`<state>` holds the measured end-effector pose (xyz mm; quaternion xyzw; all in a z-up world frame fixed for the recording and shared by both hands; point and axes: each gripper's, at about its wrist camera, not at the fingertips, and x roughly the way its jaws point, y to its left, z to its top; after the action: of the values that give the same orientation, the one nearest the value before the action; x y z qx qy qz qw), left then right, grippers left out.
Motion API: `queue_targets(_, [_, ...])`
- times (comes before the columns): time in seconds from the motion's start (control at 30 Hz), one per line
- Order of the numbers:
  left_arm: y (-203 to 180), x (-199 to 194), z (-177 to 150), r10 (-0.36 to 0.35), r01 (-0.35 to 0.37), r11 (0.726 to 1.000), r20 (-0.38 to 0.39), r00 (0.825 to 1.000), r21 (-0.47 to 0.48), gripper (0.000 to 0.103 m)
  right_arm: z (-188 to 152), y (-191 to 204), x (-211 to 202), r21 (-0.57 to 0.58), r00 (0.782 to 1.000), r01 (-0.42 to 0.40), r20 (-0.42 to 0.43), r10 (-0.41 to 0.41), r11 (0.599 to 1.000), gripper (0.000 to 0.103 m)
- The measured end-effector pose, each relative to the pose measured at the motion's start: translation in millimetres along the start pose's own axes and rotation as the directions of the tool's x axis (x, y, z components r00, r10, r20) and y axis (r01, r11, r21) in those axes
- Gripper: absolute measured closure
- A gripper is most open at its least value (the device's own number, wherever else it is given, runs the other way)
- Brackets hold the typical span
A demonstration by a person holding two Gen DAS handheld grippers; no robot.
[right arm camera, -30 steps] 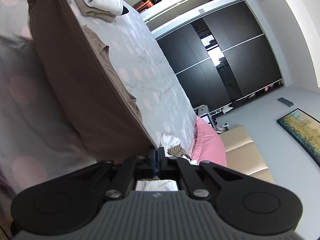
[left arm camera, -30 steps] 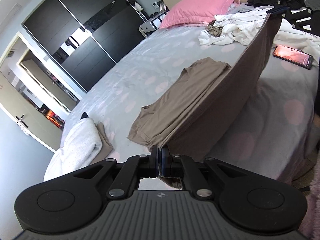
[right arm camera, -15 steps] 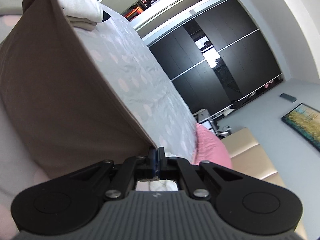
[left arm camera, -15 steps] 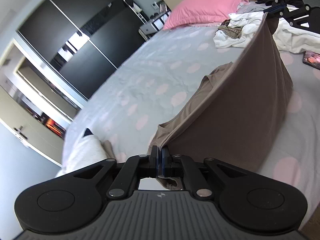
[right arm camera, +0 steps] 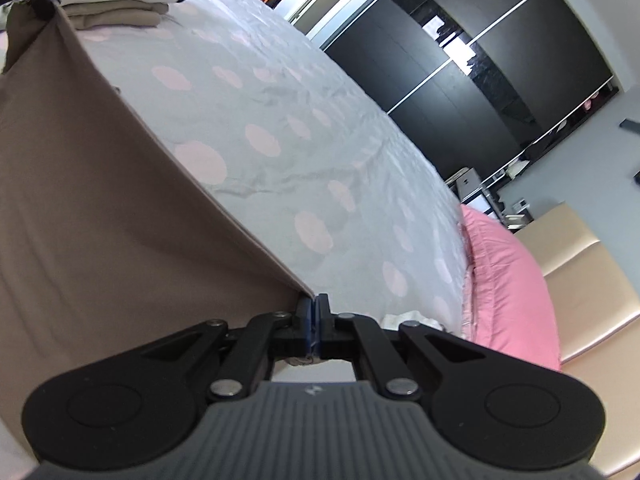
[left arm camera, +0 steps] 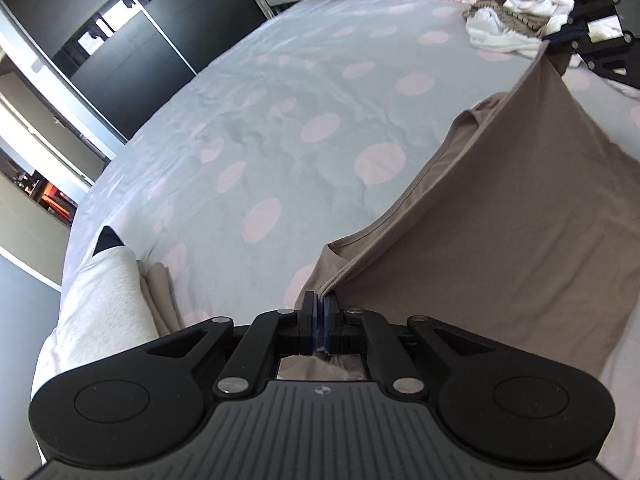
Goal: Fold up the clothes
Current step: 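Lift the hem end with both grippers and fold it over toward the collar, then lower the hem onto the top and open both grippers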
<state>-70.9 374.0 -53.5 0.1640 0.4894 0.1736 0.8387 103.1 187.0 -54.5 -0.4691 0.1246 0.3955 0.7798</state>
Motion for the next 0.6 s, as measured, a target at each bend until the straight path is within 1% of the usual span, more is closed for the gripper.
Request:
queue_targets(0.13, [9.3, 34.5, 7.4, 0.002, -0.002, 1.000, -0.034, 0.999, -0.003, 0.102, 16.0, -4.0, 42.9, 0.023, 1.000, -0.019, -0.021, 0.019, 1.000, 0.102])
queue_targets(0.27, [15.6, 73.3, 7.9, -0.042, 0.038, 0.998, -0.079, 0.996, -0.042, 0.102, 22.6, 0.8, 85.8, 0.036, 0.995, -0.064, -0.076, 0.066, 0.997, 0.102])
queue_targets(0.37, [17.9, 93.1, 4.3, -0.061, 0.054, 0.995, -0.087, 0.994, -0.084, 0.101, 20.3, 9.0, 114.5, 0.044, 0.987, -0.096, -0.124, 0.101, 0.994, 0.102])
queue_targets(0.43, [21.5, 101.8, 0.7, -0.077, 0.067, 0.990, -0.077, 0.994, -0.124, 0.100, 16.5, 12.6, 127.5, 0.070, 0.982, -0.116, -0.140, 0.125, 0.991, 0.101])
queue_targets(0.47, [23.5, 104.7, -1.1, -0.083, 0.072, 0.987, -0.068, 0.994, -0.143, 0.100, 15.0, 14.4, 132.8, 0.079, 0.980, -0.125, -0.146, 0.135, 0.989, 0.101])
queue_targets(0.53, [27.3, 109.4, -3.8, -0.090, 0.079, 0.982, -0.059, 0.994, -0.170, 0.095, 12.5, 17.7, 140.7, 0.096, 0.977, -0.133, -0.152, 0.146, 0.987, 0.101])
queue_targets(0.6, [28.6, 113.0, -5.6, -0.080, 0.067, 0.981, -0.064, 0.995, -0.183, 0.089, 10.7, 17.1, 146.3, 0.123, 0.975, -0.142, -0.155, 0.161, 0.982, 0.100])
